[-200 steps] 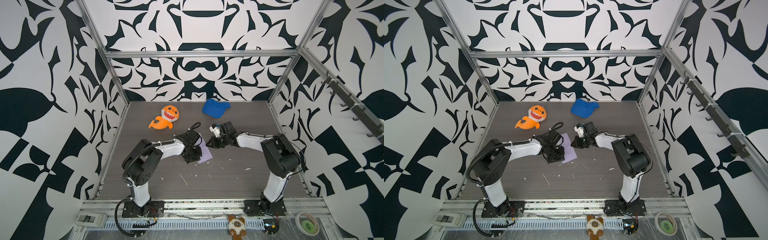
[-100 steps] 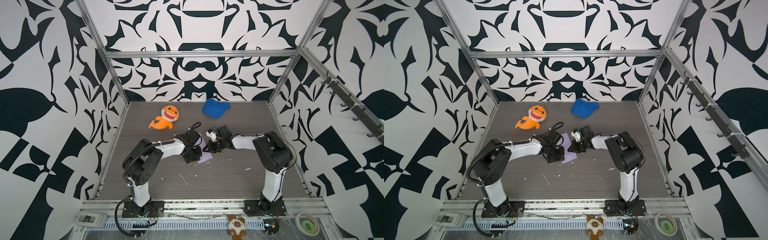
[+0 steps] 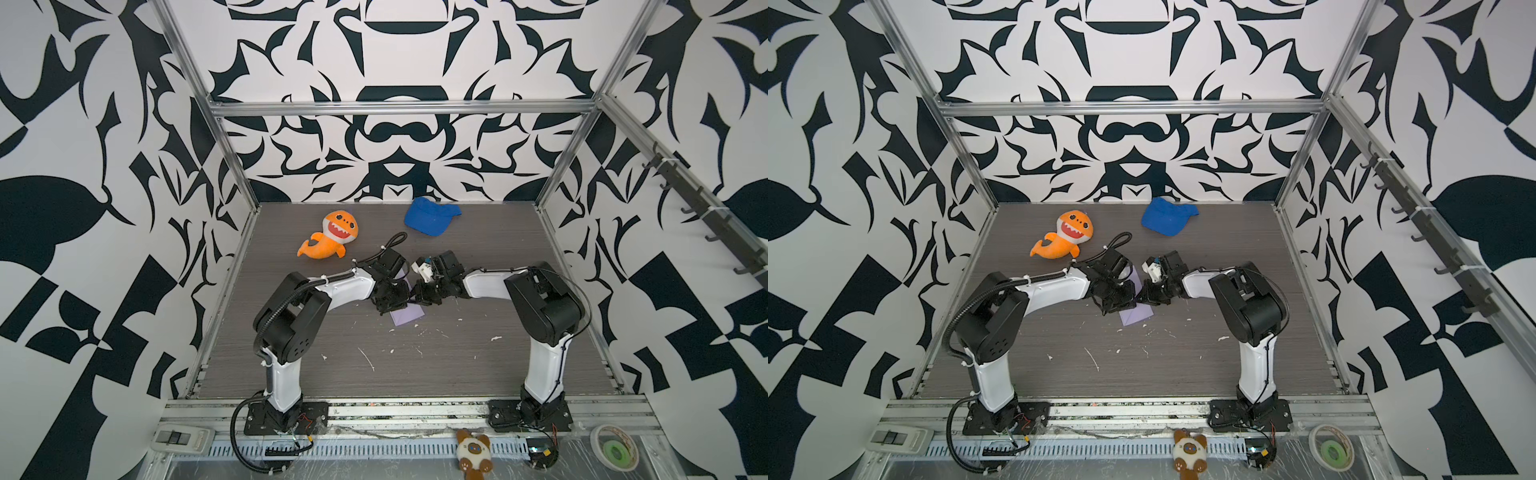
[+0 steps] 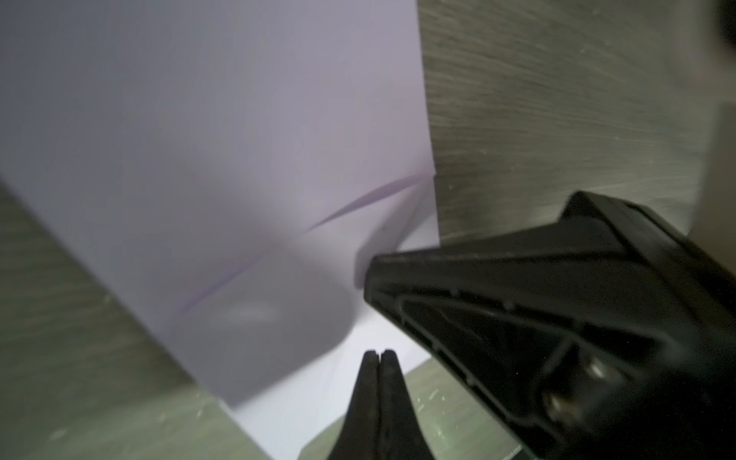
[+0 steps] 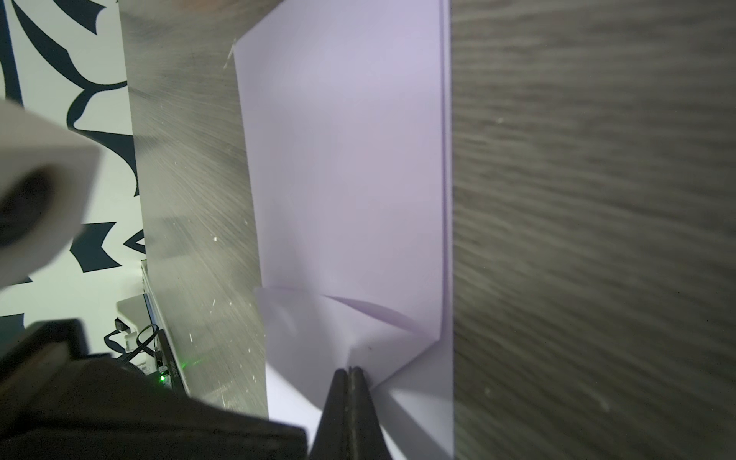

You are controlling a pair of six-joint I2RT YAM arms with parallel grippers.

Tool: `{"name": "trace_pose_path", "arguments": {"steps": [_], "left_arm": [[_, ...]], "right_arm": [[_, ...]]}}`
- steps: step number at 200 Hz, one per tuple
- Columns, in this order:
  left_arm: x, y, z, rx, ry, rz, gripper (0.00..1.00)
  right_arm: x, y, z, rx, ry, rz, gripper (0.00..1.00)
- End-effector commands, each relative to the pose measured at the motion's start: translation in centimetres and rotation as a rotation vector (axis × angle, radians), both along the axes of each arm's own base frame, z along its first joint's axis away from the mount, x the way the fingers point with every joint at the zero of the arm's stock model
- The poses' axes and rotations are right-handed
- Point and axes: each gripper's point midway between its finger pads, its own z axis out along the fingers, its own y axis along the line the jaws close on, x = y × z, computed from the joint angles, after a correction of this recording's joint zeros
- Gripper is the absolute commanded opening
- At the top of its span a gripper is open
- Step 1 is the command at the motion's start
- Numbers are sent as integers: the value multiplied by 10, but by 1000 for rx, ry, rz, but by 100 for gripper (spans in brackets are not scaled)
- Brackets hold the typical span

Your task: Fold a paper plane with a square sheet of paper (pick it up from the middle)

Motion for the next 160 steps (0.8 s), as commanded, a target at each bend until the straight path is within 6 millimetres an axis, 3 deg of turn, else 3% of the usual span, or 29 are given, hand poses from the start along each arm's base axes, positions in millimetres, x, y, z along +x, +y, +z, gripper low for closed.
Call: {"name": "trace_pose_path", "arguments": {"steps": [1,81,160], "left_arm": [[-5,7,-14,46,53,11,3],[-38,46,-33,129,119,70,2],[-56,53,-31,109,156,70,4]], "right_arm": [[-6,-13,-28,-78,56,-41,0],[-8,-16,-35,-95,73,-52,0],[-8,-18,-39,-110,78,-59,0]]}}
